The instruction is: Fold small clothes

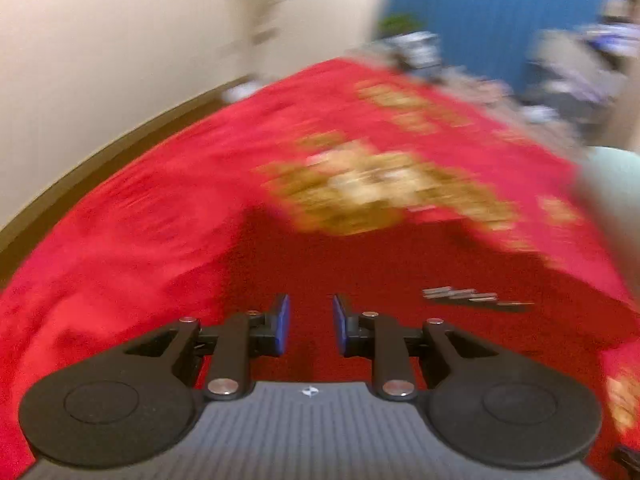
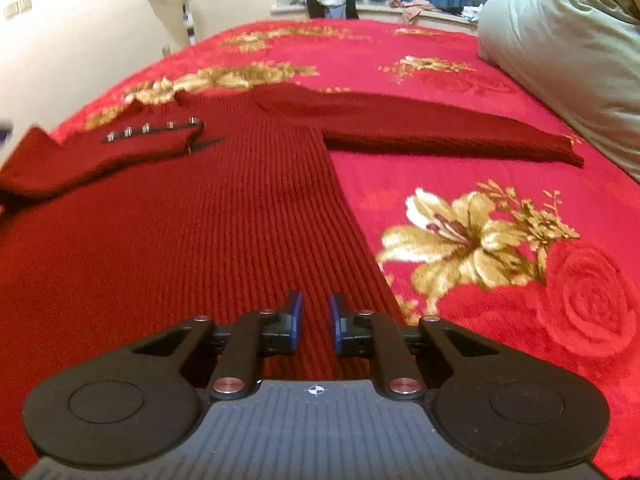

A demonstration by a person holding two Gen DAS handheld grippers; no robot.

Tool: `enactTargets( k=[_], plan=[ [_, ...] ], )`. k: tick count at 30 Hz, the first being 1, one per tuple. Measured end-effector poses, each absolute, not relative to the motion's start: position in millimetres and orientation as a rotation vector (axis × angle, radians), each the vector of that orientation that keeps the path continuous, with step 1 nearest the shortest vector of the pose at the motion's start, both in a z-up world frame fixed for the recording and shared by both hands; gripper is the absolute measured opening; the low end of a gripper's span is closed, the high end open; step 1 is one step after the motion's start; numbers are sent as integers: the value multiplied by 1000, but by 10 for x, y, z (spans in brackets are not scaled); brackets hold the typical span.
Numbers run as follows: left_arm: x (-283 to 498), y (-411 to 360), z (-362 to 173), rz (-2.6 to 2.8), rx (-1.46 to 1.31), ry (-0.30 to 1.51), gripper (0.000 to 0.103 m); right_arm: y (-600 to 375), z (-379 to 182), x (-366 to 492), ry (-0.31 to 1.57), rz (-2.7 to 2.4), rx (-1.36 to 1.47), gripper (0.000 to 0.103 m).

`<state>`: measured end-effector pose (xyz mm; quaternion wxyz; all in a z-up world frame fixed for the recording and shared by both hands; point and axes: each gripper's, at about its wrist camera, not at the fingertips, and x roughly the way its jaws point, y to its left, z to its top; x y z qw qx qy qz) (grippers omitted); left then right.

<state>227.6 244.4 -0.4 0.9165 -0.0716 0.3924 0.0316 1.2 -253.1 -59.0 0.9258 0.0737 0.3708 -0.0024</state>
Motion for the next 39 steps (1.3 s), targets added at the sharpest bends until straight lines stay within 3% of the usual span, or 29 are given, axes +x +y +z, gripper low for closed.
enactTargets(
  k=[3,6,14,19,20,21,22,23,29,35,36,39],
  plan=[
    [2276,2689,-26,158,-202,834,26,-2443,-457,145,712,38,242,18],
    [2251,2812,30,188,-240,805,26,-2222,-392,419,694,130,356,33],
    [2380,2855,59,169,-264,801,26,-1467,-629,1543,800,217,701,50],
    [2435,2909,33,161,-268,798,26,-1160,-744,2031,805,123,725,51],
    [2445,2920,31,161,-270,797,26,-1115,-723,2082,797,115,711,45],
    [2455,2931,30,161,-275,797,26,-1089,-699,2139,793,112,695,24],
    [2463,2944,32,161,-280,797,26,-1069,-668,2198,797,105,663,12],
    [2473,2952,32,160,-283,796,26,-1077,-625,2217,790,98,640,10],
    [2520,2876,25,129,-280,809,26,-1447,-44,1845,400,-20,548,9],
    [2578,2659,-77,47,-243,865,26,-2009,-535,2103,736,-180,559,19],
    [2588,2606,-108,25,-230,883,26,-2052,-547,2058,729,-189,556,25],
    [2606,2439,-202,-36,-182,922,26,-2128,-477,1891,675,-292,534,30]
  ],
)
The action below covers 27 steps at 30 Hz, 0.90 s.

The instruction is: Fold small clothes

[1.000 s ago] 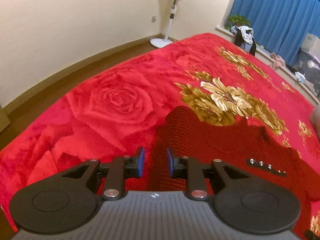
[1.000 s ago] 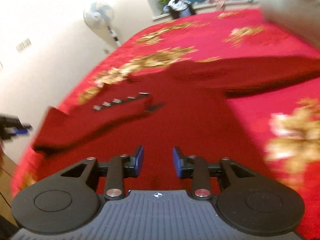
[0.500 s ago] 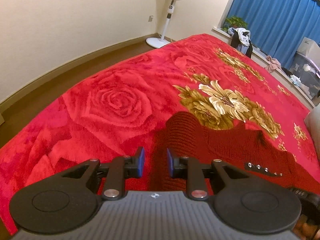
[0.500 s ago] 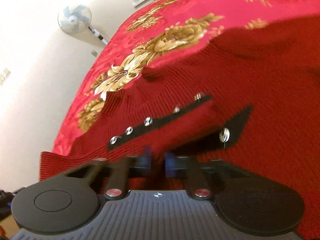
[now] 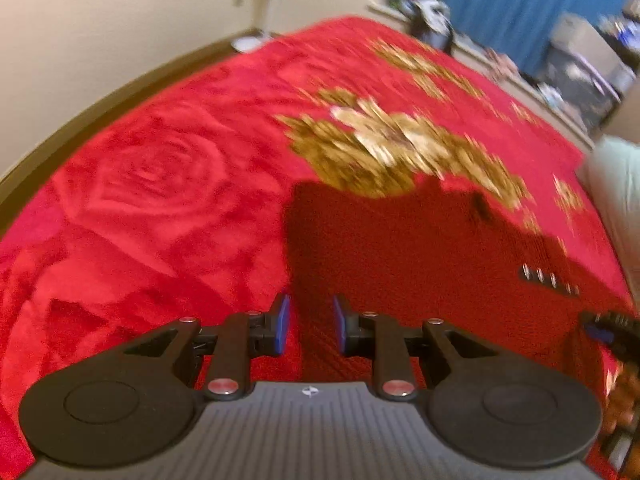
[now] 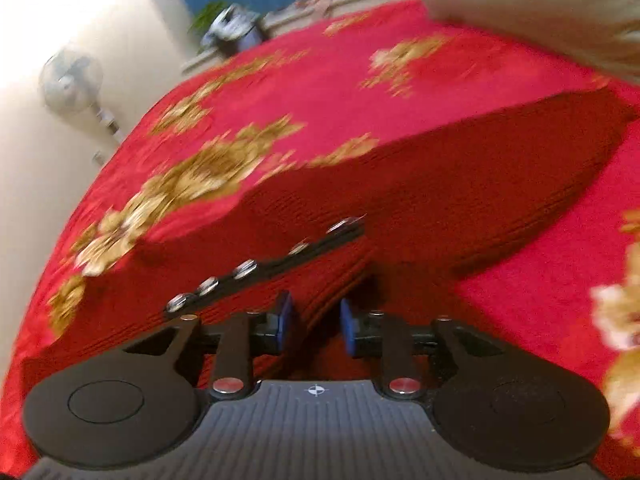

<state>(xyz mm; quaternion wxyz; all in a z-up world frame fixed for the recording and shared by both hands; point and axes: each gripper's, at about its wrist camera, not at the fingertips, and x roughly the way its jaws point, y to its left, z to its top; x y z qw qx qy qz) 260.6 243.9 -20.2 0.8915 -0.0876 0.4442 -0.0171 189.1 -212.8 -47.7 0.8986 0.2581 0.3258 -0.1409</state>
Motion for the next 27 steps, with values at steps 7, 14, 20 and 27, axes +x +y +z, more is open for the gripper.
enactTargets(
  k=[7,14,20,27],
  plan=[
    [2615,2160,-484,-47,-39,1009,26,-2000,-407,1756,582,-131,470,31],
    [2576,2149,-498,3,6,1001,29,-2013,-536,1909,783,-53,346,43],
    [2626,2105,-628,7,59,1070,29,-2351,-649,1887,839,-90,424,42],
    [2573,2098,-416,-17,12,969,32,-2851,-381,1441,751,-103,411,43]
  ],
)
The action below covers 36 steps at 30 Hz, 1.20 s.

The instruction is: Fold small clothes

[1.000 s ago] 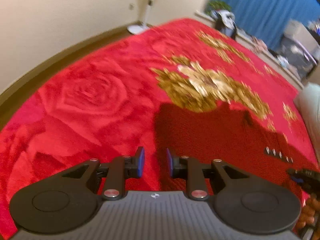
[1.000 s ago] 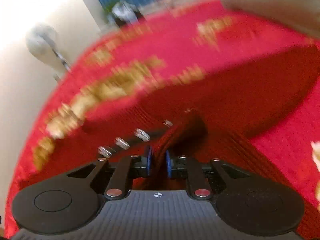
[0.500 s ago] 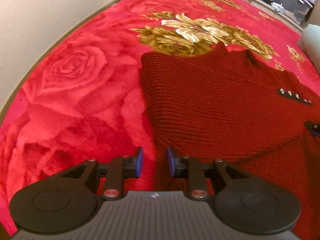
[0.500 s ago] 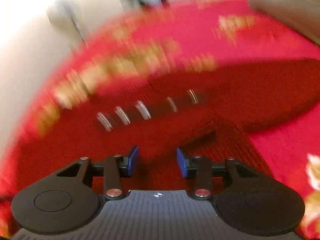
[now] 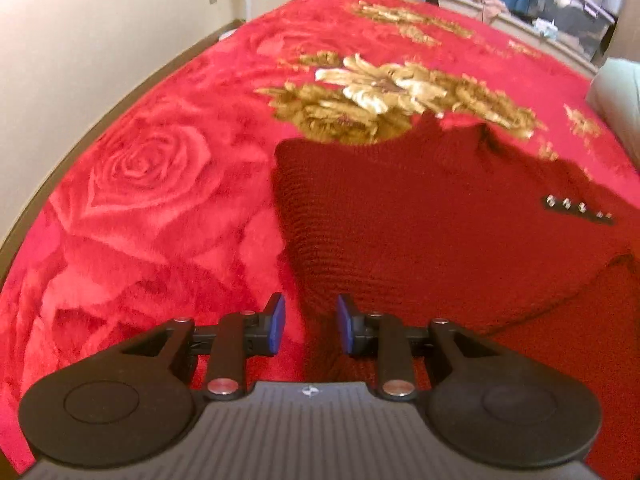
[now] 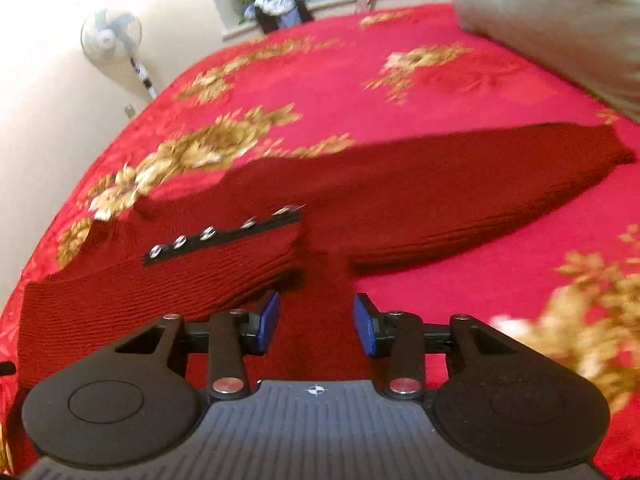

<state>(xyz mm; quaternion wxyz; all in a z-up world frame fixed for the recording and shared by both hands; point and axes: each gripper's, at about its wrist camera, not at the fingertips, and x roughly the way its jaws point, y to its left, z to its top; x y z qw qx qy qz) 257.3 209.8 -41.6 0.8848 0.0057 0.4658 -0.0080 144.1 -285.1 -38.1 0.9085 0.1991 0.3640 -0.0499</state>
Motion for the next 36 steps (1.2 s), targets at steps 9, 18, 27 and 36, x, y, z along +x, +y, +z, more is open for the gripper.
enactTargets(
  k=[9,18,27,36],
  plan=[
    [2557,1997,-328,-47,17,939,34,-3731,-229,710,665,-176,346,44],
    [2577,1880,-351,-45,49,928,34,-4443,-521,551,577,-332,641,44],
    [2596,1788,-395,-46,100,920,38,-4642,-529,838,534,-299,628,44],
    [2626,1688,-429,-45,140,914,38,-5056,-788,1208,506,-348,762,44]
  ],
)
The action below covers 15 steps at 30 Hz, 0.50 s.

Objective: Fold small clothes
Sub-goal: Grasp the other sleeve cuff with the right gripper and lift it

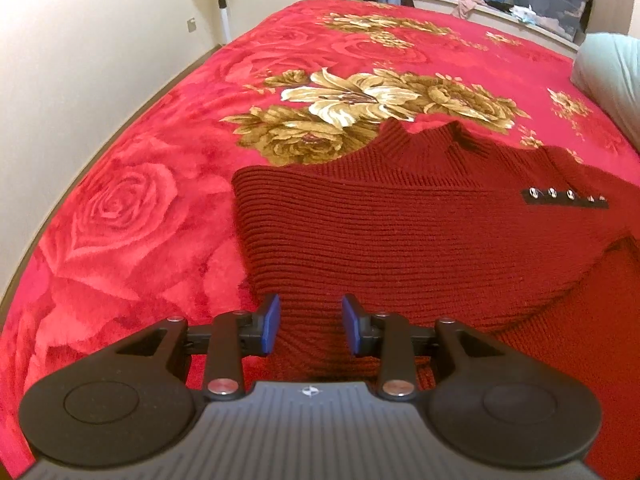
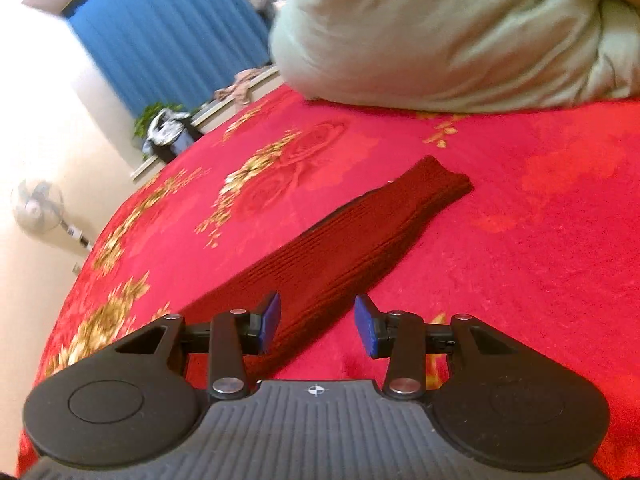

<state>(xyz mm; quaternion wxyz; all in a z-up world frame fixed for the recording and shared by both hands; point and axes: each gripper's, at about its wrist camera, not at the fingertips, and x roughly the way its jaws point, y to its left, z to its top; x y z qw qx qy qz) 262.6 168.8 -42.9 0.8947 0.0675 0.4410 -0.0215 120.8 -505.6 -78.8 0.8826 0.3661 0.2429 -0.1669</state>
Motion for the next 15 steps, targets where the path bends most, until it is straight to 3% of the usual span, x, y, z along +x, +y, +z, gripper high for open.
enactTargets(
  k=[15],
  plan=[
    [2712,1581,-493,-36,204,901,40,-5495,-1254,1623,521,-355,919,44]
  ],
)
